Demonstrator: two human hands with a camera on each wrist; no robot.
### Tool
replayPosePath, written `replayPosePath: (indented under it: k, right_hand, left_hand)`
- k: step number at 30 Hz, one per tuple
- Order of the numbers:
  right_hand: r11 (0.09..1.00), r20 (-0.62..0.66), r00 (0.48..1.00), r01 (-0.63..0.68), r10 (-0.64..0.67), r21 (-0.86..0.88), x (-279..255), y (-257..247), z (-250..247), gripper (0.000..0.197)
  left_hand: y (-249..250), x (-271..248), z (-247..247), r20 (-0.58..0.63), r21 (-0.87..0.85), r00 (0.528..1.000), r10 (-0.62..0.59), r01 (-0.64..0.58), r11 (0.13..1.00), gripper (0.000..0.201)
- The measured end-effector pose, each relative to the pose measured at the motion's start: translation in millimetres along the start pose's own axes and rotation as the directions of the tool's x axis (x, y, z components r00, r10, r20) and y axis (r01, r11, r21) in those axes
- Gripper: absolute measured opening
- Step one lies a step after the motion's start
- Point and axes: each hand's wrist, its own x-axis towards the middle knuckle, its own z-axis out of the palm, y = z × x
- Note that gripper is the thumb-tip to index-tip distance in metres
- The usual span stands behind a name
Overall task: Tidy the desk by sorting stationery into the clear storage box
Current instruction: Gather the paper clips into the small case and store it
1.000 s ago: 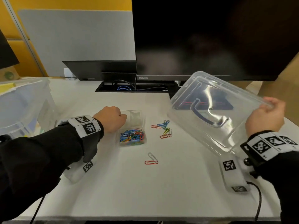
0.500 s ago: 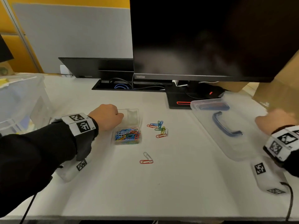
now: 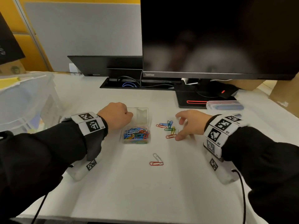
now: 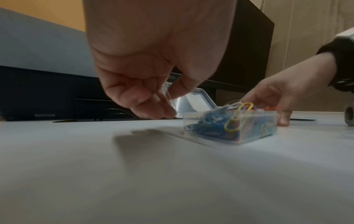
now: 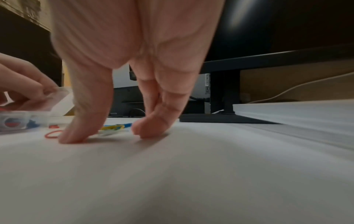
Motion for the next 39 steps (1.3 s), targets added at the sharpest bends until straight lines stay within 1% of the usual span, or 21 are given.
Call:
replayPosePath:
  k: [3,5,6,8,10,11,14,16,20,22,23,24,26,28,29,30,32,34,35,37,39]
  right_hand:
    - [0.997,0.018,0.997,0.078,-0.078,0.019,1,-3,4,0.066]
    - [0.992,0.017,0.994,0.108,-0.109,0.06,1,-4,5,0.058]
    - [0.991,0.009,0.993,0.116,-0.117,0.074,1,-4,5,0.058]
    - [0.989,-0.047,0.992,0.119,-0.115,0.088,1,-3,5,0.065]
    - [0.988,-0.123,0.987,0.119,-0.107,0.097,2,-4,5,0.072]
    - [0.987,-0.139,0.985,0.12,-0.105,0.105,3,-6,5,0.071]
    - [0.99,-0.093,0.991,0.105,-0.097,0.095,4,-12,6,0.063]
    - [0.994,-0.075,0.994,0.087,-0.081,0.072,4,-14,7,0.066]
    - [0.997,-0.055,0.998,-0.004,0.008,0.071,-1,-11,6,0.072]
    - [0.991,-0.024,0.999,-0.021,0.024,0.13,-3,-10,6,0.065]
    - [0.986,-0.008,1.0,-0.01,0.012,0.167,-4,-10,6,0.06]
    - [0.977,0.015,1.0,0.01,-0.014,0.211,-4,-10,7,0.055]
    - [0.945,0.086,0.993,0.053,-0.085,0.324,-4,-12,9,0.042]
    - [0.91,0.138,0.977,0.095,-0.163,0.403,-5,-15,11,0.032]
    - [0.904,0.135,0.973,0.116,-0.186,0.411,-5,-17,11,0.027]
    - [0.905,0.11,0.975,0.132,-0.191,0.404,-5,-18,12,0.023]
    - [0.916,0.017,0.989,0.132,-0.15,0.378,-4,-17,11,0.013]
    - [0.93,-0.118,0.99,0.118,-0.081,0.348,-1,-15,10,0.005]
    - [0.937,-0.198,0.979,0.115,-0.05,0.329,1,-13,10,0.006]
    - [0.944,-0.327,0.945,0.109,-0.001,0.312,7,-8,9,0.008]
    - [0.944,-0.388,0.922,0.112,0.018,0.31,12,-5,8,0.011]
  left_hand:
    - [-1,2,0,0.003,-0.001,1.0,0.018,-0.018,1.0,0.035]
    - [0,3,0,0.004,-0.006,1.0,0.025,-0.025,1.0,0.035]
    - [1,3,0,0.004,-0.012,1.0,0.03,-0.029,0.999,0.035]
    - [3,4,0,0.002,-0.028,0.999,0.032,-0.032,0.999,0.034]
    - [4,6,0,-0.027,-0.033,0.999,0.021,-0.022,0.999,0.033]
    - [4,8,0,-0.051,-0.028,0.999,0.009,-0.011,1.0,0.032]
    - [5,15,-3,-0.116,-0.016,0.992,-0.043,0.041,0.999,0.03]
    - [7,20,-3,-0.135,-0.046,0.989,-0.064,0.058,0.997,0.029]
    - [12,22,-3,-0.164,-0.09,0.982,-0.09,0.076,0.993,0.031]
    - [16,16,-4,-0.242,-0.116,0.967,-0.074,0.047,0.992,0.035]
    - [19,12,-5,-0.283,-0.137,0.959,-0.031,-0.009,0.991,0.035]
    - [23,6,-5,-0.299,-0.145,0.953,0.048,-0.095,0.985,0.032]
    - [33,-5,-2,-0.218,-0.098,0.933,0.285,-0.311,0.945,0.022]
    - [41,-12,3,-0.061,-0.014,0.868,0.492,-0.494,0.869,0.018]
    - [44,-13,6,0.011,0.02,0.841,0.542,-0.542,0.84,0.021]
    - [47,-12,9,0.073,0.042,0.831,0.551,-0.554,0.831,0.025]
    - [50,-10,13,0.184,0.091,0.835,0.518,-0.539,0.837,0.031]
    - [51,-9,16,0.279,0.134,0.82,0.5,-0.549,0.825,0.033]
    - [52,-9,17,0.313,0.14,0.805,0.504,-0.564,0.814,0.034]
    - [52,-11,17,0.348,0.123,0.776,0.526,-0.594,0.795,0.035]
    - [49,-16,16,0.347,0.09,0.747,0.567,-0.629,0.772,0.037]
